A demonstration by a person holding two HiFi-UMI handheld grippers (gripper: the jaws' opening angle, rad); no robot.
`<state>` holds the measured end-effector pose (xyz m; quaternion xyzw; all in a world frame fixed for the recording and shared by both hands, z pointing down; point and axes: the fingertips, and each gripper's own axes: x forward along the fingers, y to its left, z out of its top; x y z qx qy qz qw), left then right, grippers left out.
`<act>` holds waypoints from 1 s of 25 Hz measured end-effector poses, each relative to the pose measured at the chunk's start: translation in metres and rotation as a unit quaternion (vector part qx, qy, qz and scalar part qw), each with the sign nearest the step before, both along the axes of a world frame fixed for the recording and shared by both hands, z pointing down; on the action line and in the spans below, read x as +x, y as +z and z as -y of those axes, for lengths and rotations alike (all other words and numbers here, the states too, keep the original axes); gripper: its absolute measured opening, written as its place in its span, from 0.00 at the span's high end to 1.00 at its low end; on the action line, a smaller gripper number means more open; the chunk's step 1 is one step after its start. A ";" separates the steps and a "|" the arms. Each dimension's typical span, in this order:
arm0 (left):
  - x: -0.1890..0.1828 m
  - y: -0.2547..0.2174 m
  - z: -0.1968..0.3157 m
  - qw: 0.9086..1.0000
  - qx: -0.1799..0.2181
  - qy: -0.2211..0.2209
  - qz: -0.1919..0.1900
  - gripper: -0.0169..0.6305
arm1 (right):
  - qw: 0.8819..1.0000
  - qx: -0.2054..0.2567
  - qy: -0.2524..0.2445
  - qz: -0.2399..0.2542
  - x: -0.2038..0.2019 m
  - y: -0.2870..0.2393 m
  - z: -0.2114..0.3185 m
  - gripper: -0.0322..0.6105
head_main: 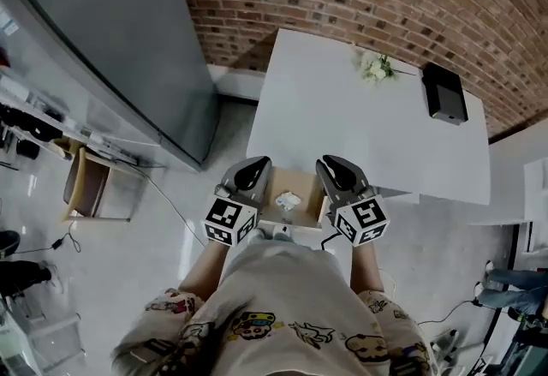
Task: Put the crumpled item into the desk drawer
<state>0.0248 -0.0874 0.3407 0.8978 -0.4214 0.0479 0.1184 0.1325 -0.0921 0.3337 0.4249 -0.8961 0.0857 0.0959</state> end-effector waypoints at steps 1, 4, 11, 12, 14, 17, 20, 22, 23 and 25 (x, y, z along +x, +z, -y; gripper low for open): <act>0.004 -0.004 0.001 1.000 0.004 0.003 -0.006 0.97 | 1.000 0.008 0.007 0.008 0.005 -0.007 -0.002 0.85; 0.010 -0.020 0.005 1.000 0.017 0.010 -0.013 0.97 | 0.999 0.032 0.031 0.030 0.021 -0.030 -0.006 0.89; 0.010 -0.054 0.006 0.998 0.045 0.017 -0.027 0.97 | 0.995 0.063 0.054 0.052 0.035 -0.060 -0.009 0.93; 0.010 -0.056 0.004 0.998 0.046 0.017 -0.027 0.97 | 0.995 0.063 0.055 0.054 0.035 -0.061 -0.012 0.94; 0.008 -0.058 -0.002 0.998 0.047 0.018 -0.028 0.97 | 0.995 0.061 0.057 0.055 0.035 -0.061 -0.018 0.94; 0.004 -0.058 -0.013 0.998 0.044 0.017 -0.029 0.97 | 0.994 0.054 0.069 0.062 0.036 -0.057 -0.028 0.94; -0.001 -0.052 -0.021 0.999 0.037 0.014 -0.031 0.97 | 0.994 0.049 0.081 0.062 0.037 -0.051 -0.035 0.94; -0.006 -0.046 -0.026 0.999 0.028 0.012 -0.030 0.97 | 0.994 0.043 0.083 0.059 0.035 -0.046 -0.040 0.94; -0.008 -0.043 -0.029 0.999 0.024 0.012 -0.028 0.97 | 0.994 0.040 0.084 0.057 0.034 -0.044 -0.042 0.94; -0.012 -0.038 -0.033 0.999 0.018 0.011 -0.027 0.97 | 0.994 0.037 0.089 0.056 0.033 -0.040 -0.045 0.94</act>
